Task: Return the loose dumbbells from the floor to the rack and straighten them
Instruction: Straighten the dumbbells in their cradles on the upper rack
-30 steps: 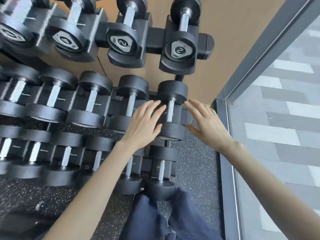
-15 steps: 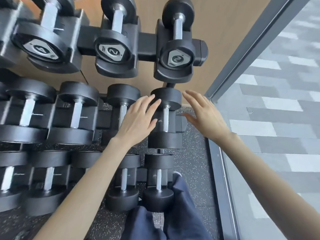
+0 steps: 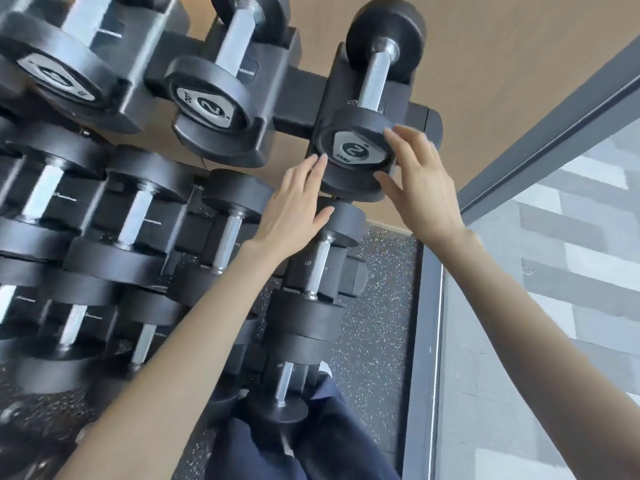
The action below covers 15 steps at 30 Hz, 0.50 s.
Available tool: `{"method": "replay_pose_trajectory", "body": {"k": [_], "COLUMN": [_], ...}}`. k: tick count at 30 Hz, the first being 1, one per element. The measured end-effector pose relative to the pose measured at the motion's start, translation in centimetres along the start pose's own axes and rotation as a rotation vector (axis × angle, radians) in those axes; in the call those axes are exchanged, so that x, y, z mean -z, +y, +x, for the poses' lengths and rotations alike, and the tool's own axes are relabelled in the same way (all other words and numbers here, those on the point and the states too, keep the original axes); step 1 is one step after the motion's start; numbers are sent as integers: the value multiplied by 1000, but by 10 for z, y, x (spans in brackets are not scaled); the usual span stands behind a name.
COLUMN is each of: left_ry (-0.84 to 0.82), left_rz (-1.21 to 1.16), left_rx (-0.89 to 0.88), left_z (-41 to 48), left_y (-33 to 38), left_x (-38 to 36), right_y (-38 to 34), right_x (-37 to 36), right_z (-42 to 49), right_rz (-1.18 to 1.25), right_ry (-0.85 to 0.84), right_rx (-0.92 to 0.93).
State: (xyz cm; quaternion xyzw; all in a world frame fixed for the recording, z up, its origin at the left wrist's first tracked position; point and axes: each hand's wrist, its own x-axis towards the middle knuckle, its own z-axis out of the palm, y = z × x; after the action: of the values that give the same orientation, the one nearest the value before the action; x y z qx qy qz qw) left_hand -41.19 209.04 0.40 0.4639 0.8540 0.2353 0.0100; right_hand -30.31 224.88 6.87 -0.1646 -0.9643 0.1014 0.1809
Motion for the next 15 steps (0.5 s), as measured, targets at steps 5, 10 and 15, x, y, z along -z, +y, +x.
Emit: {"method": "replay_pose_trajectory", "body": {"k": [5, 10, 15], "left_ry": [94, 212, 159], "left_rz": [-87, -208, -280], "left_rx": [82, 34, 75], "left_z": [27, 38, 60], "left_y": [0, -12, -27], "left_x": [-7, -7, -3], "right_y": [10, 7, 5], "right_x": [-8, -5, -7], "right_z": [29, 44, 39], "right_rz": [26, -32, 7], "right_ry": [30, 5, 58], "right_rx": [-110, -247, -340]}}
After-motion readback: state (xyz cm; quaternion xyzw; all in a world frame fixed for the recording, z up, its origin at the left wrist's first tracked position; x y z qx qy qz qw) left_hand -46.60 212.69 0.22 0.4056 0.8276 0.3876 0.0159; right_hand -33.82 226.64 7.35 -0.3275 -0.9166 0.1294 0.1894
